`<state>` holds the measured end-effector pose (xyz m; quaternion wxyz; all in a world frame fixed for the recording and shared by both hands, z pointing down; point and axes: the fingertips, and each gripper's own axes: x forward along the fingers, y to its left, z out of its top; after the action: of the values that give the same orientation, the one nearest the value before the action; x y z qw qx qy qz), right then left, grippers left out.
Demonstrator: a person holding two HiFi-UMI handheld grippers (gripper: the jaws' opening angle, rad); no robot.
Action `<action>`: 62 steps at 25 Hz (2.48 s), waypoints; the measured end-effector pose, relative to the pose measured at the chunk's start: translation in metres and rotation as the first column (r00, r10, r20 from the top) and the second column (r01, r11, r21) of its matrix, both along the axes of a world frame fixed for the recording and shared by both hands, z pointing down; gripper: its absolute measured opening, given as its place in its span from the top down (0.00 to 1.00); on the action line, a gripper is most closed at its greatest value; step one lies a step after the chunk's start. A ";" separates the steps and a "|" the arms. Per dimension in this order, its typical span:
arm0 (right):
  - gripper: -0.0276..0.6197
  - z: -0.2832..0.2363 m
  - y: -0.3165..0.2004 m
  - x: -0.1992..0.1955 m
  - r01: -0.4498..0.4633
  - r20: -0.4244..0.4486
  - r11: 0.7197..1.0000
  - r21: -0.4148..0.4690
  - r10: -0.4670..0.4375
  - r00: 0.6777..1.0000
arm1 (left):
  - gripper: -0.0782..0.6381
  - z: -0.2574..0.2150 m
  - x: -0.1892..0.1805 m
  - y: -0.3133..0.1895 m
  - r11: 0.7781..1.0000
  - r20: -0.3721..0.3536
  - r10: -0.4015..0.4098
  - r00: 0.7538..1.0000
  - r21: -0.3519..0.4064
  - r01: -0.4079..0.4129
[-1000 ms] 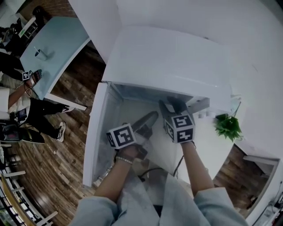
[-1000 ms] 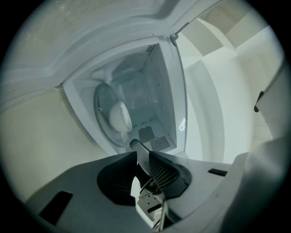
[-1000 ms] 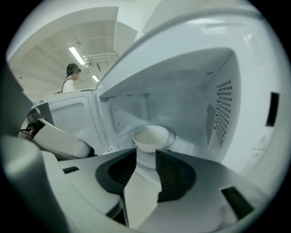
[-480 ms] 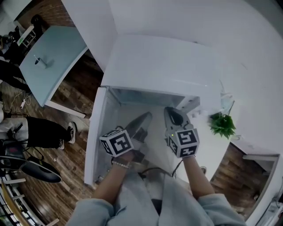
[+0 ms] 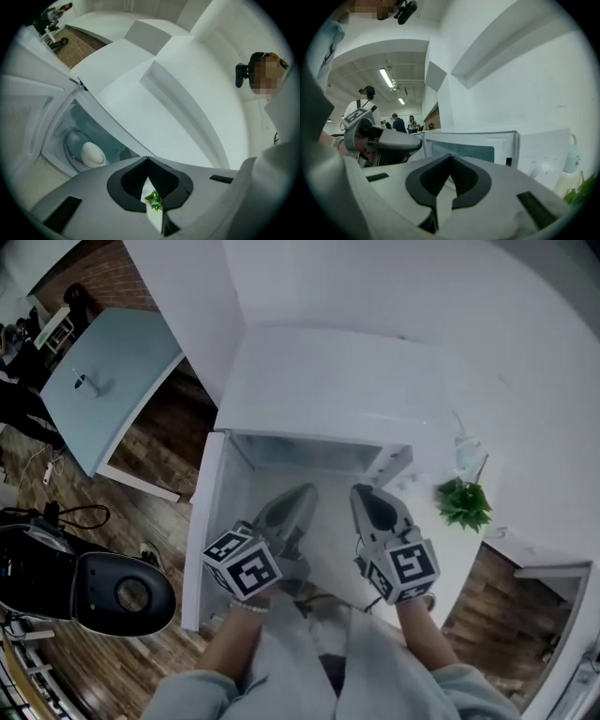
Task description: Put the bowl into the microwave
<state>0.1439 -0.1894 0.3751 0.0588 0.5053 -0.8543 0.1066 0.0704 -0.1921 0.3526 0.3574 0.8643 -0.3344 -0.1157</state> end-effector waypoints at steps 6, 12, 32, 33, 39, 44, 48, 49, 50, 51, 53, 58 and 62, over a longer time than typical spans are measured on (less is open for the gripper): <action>0.95 -0.024 0.016 0.011 -0.051 0.007 0.997 0.059 0.051 0.999 | 0.90 -0.025 0.006 0.015 0.992 0.110 0.045 0.993 0.110 -0.057; 0.95 -0.036 0.024 0.012 -0.051 0.019 0.995 0.086 0.049 0.999 | 0.90 -0.032 0.009 0.029 0.981 0.193 0.061 0.979 0.171 -0.095; 0.95 -0.038 0.037 -0.008 -0.008 -0.004 0.998 0.070 0.009 1.000 | 0.89 -0.024 0.017 0.046 0.969 0.264 0.087 0.960 0.200 -0.143; 0.95 -0.039 0.037 -0.008 -0.008 -0.004 0.997 0.072 0.008 1.000 | 0.89 -0.025 0.016 0.045 0.969 0.260 0.084 0.962 0.202 -0.140; 0.95 -0.039 0.037 -0.007 -0.012 0.009 0.998 0.068 0.011 1.000 | 0.89 -0.029 0.015 0.046 0.965 0.265 0.072 0.962 0.225 -0.134; 0.95 -0.039 0.037 -0.008 -0.007 0.016 0.998 0.068 0.006 1.000 | 0.89 -0.028 0.016 0.046 0.964 0.268 0.072 0.961 0.227 -0.136; 0.95 -0.038 0.038 -0.009 -0.004 0.015 0.998 0.065 0.003 1.000 | 0.89 -0.027 0.017 0.048 0.964 0.266 0.074 0.961 0.226 -0.137; 0.95 -0.039 0.038 -0.009 -0.003 0.015 0.998 0.065 0.002 1.000 | 0.89 -0.027 0.017 0.048 0.964 0.266 0.073 0.961 0.227 -0.136; 0.95 -0.039 0.038 -0.009 -0.003 0.016 0.998 0.066 0.002 1.000 | 0.89 -0.027 0.017 0.048 0.964 0.268 0.073 0.961 0.227 -0.137; 0.95 -0.039 0.038 -0.009 -0.003 0.017 0.998 0.066 0.001 1.000 | 0.89 -0.028 0.017 0.048 0.964 0.270 0.072 0.960 0.226 -0.136; 0.95 -0.039 0.039 -0.009 -0.001 0.018 0.998 0.068 0.000 1.000 | 0.89 -0.029 0.017 0.049 0.965 0.273 0.070 0.960 0.224 -0.134; 0.95 -0.039 0.038 -0.008 0.002 0.014 0.998 0.069 -0.003 1.000 | 0.89 -0.029 0.018 0.049 0.965 0.269 0.074 0.960 0.224 -0.137; 0.95 -0.038 0.038 -0.008 0.002 0.013 0.998 0.065 -0.003 1.000 | 0.89 -0.029 0.020 0.049 0.965 0.272 0.078 0.959 0.223 -0.142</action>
<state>0.1360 -0.1510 0.3370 0.0367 0.5053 -0.8582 0.0819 0.0903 -0.1429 0.3233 0.2092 0.9262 -0.3130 -0.0204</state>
